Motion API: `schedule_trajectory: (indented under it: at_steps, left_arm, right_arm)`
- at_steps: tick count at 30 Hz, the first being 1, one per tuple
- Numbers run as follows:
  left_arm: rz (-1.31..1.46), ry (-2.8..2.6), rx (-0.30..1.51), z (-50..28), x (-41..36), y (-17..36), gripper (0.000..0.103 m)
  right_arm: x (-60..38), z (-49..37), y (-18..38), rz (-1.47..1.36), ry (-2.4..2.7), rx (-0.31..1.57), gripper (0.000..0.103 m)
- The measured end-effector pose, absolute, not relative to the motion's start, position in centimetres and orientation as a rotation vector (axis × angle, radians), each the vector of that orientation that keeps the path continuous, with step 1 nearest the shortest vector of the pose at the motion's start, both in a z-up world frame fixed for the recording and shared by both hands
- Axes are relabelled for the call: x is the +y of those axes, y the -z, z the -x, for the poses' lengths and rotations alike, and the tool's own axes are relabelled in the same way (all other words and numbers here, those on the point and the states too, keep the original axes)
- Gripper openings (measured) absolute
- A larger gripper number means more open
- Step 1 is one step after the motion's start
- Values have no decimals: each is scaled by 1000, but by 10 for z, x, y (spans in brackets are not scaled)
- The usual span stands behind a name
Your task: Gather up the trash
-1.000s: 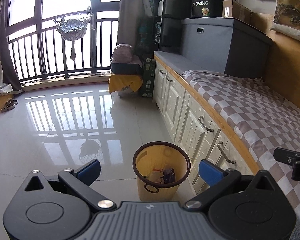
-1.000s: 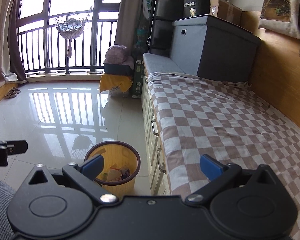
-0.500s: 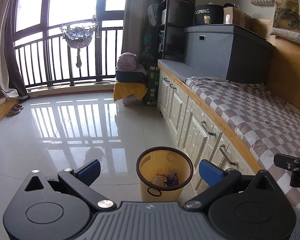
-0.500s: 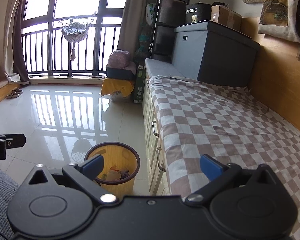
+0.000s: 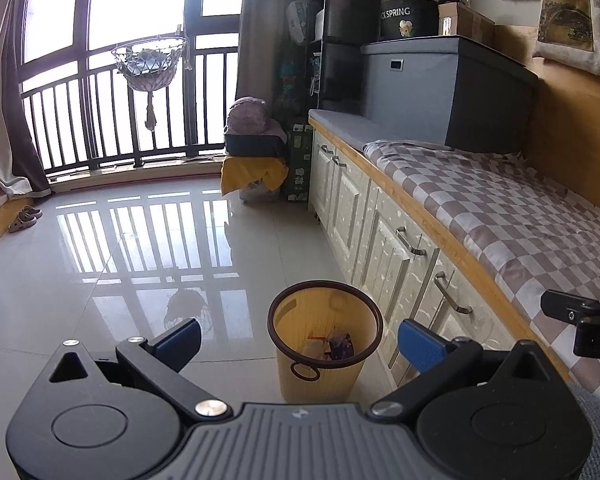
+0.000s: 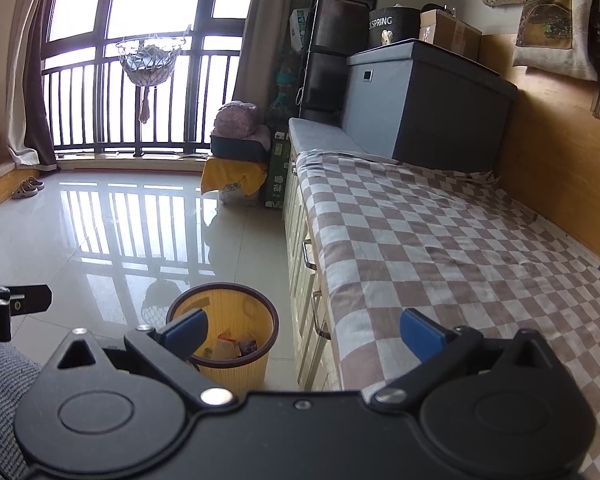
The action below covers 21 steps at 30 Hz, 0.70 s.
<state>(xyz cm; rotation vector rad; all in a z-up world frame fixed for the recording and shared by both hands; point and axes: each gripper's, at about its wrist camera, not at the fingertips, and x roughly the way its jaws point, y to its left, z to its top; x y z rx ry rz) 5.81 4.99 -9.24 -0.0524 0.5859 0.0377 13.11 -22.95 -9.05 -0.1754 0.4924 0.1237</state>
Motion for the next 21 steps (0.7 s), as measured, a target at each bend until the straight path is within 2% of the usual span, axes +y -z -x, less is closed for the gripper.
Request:
schedule_trajectory:
  at_steps: [21]
  left_arm:
    - [55, -42, 588, -58, 51, 95, 103]
  right_arm:
    - [-230, -132, 94, 176, -120, 488, 103]
